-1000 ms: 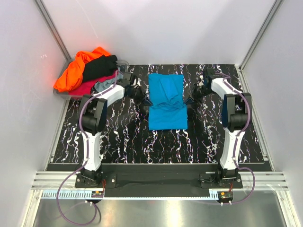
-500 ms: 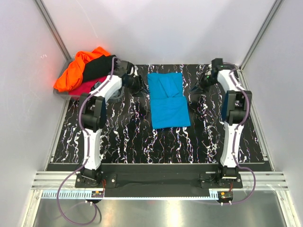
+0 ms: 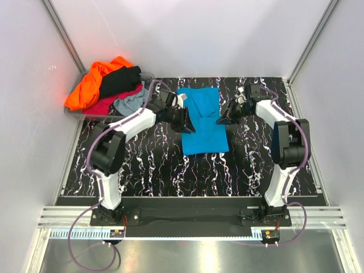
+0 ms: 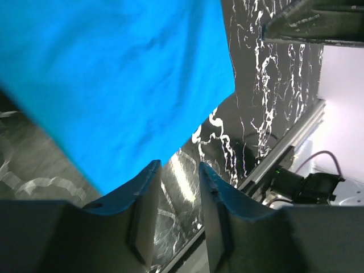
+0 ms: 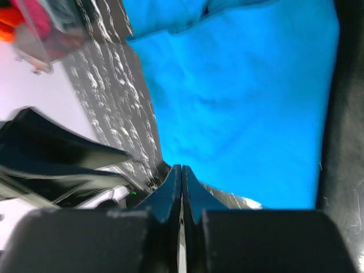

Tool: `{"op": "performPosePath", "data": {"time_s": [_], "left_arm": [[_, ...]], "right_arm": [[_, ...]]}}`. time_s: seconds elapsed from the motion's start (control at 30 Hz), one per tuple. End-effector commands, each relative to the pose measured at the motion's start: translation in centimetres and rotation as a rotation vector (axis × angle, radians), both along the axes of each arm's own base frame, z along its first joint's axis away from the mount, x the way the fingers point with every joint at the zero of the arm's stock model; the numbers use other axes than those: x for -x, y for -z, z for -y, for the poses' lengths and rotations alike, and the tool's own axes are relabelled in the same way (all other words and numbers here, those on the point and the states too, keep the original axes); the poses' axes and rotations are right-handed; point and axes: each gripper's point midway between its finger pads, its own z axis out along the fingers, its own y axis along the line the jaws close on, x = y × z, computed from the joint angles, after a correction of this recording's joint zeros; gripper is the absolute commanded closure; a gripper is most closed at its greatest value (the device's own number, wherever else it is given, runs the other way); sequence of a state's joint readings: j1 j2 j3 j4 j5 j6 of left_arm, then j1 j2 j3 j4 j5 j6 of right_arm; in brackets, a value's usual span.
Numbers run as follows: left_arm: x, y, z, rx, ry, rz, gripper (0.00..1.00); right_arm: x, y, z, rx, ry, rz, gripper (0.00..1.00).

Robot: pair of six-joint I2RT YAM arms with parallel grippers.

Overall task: Fold and stack the t-shirts
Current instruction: Fold the tshirt

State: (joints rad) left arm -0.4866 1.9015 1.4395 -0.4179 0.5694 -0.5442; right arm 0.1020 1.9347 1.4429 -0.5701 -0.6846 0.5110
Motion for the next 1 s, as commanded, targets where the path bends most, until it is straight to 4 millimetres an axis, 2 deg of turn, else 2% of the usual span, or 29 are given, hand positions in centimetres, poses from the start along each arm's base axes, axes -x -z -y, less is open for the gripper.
{"op": "performPosePath", "data": {"time_s": [0.0,0.03,0.07,0.1,0.13,0.17,0.2,0.23,0.27,0.33,0.37,0.47,0.53,0.57,0.6,0.63,0.67,0.7,0.73,0.77,0.8,0.83,0.87,0.9,0.93,0.97], "left_arm": [[-3.7,-0.4,2.1,0.155,-0.005,0.081,0.66],[-4.4,0.0,2.1,0.164,-0.020,0.077,0.66],[-4.9,1.3,2.1,0.166,-0.028,0.056,0.67],[-6.1,1.1,2.1,0.188,-0.043,0.082,0.67],[-6.8,1.4,2.0,0.197,-0.062,0.073,0.67],[-7.3,2.7,1.8,0.192,-0.077,0.053,0.67],[-8.3,2.7,1.5,0.202,-0.093,0.064,0.67],[-8.8,3.1,1.4,0.204,-0.103,0.059,0.67],[-9.4,3.9,1.4,0.201,-0.106,0.050,0.66],[-10.2,4.9,0.7,0.187,-0.119,0.041,0.66],[-10.7,5.8,0.0,0.178,-0.138,0.032,0.65],[-11.0,6.8,-1.0,0.158,-0.145,0.022,0.64],[-10.9,7.2,-1.7,0.116,-0.124,0.030,0.62],[-10.6,7.2,-2.1,0.077,-0.119,0.005,0.60],[-10.4,7.1,-2.3,0.057,-0.096,0.010,0.60],[-10.2,5.3,-2.3,0.063,-0.086,0.033,0.60],[-9.3,4.7,-2.5,0.061,-0.082,0.028,0.59],[-8.6,3.7,-2.3,0.062,-0.074,0.044,0.58],[-7.9,0.7,-2.2,0.076,-0.069,0.097,0.57],[-6.6,0.7,-2.3,0.066,-0.065,0.086,0.56],[-5.2,0.2,-1.7,0.067,-0.058,0.072,0.54],[-4.0,-1.4,-1.5,0.076,-0.058,0.089,0.54],[-2.5,-0.5,-1.4,0.072,-0.049,0.056,0.54],[-1.0,-0.3,-0.3,0.078,-0.031,0.029,0.54],[0.0,-0.1,0.2,0.085,-0.021,0.014,0.55],[1.1,0.6,0.9,0.094,-0.003,-0.002,0.57]], "right_arm": [[-3.5,0.0,-1.3,-0.173,0.031,0.074,1.00],[-3.9,0.9,-1.5,-0.196,0.028,0.055,1.00],[-4.3,1.2,-1.5,-0.204,0.030,0.057,1.00],[-5.1,1.1,-1.6,-0.208,0.028,0.077,1.00],[-5.4,2.1,-1.8,-0.213,0.025,0.058,1.00],[-5.8,2.5,-1.9,-0.222,0.020,0.051,1.00],[-6.5,2.3,-2.0,-0.239,0.010,0.061,1.00],[-6.6,3.8,-2.1,-0.245,0.009,0.031,1.00],[-7.2,3.8,-2.1,-0.255,0.010,0.031,1.00],[-7.8,5.6,-1.6,-0.250,0.028,0.005,1.00],[-8.5,5.8,-0.7,-0.252,0.049,0.007,1.00],[-9.3,7.4,0.6,-0.255,0.087,-0.018,1.00],[-9.7,8.4,1.2,-0.273,0.105,-0.050,0.95],[-10.1,8.4,2.7,-0.286,0.136,-0.057,0.90],[-10.3,7.7,3.5,-0.282,0.151,-0.051,0.89],[-10.1,6.9,3.9,-0.265,0.152,-0.045,0.88],[-9.0,6.3,4.1,-0.221,0.129,-0.058,0.77],[-8.8,3.4,4.6,-0.160,0.137,0.003,0.71],[-8.1,2.2,4.6,-0.133,0.132,0.018,0.64],[-7.1,1.2,4.5,-0.120,0.121,0.028,0.62],[-5.1,-0.3,4.2,-0.125,0.110,0.033,0.59],[-3.7,-0.7,3.3,-0.130,0.088,0.023,0.59],[-1.4,0.6,2.9,-0.130,0.076,-0.029,0.57],[-0.4,-0.2,2.9,-0.131,0.069,-0.014,0.55],[1.2,0.2,1.4,-0.120,0.029,-0.028,0.55],[2.9,1.8,1.3,-0.108,0.018,-0.065,0.55]]}}
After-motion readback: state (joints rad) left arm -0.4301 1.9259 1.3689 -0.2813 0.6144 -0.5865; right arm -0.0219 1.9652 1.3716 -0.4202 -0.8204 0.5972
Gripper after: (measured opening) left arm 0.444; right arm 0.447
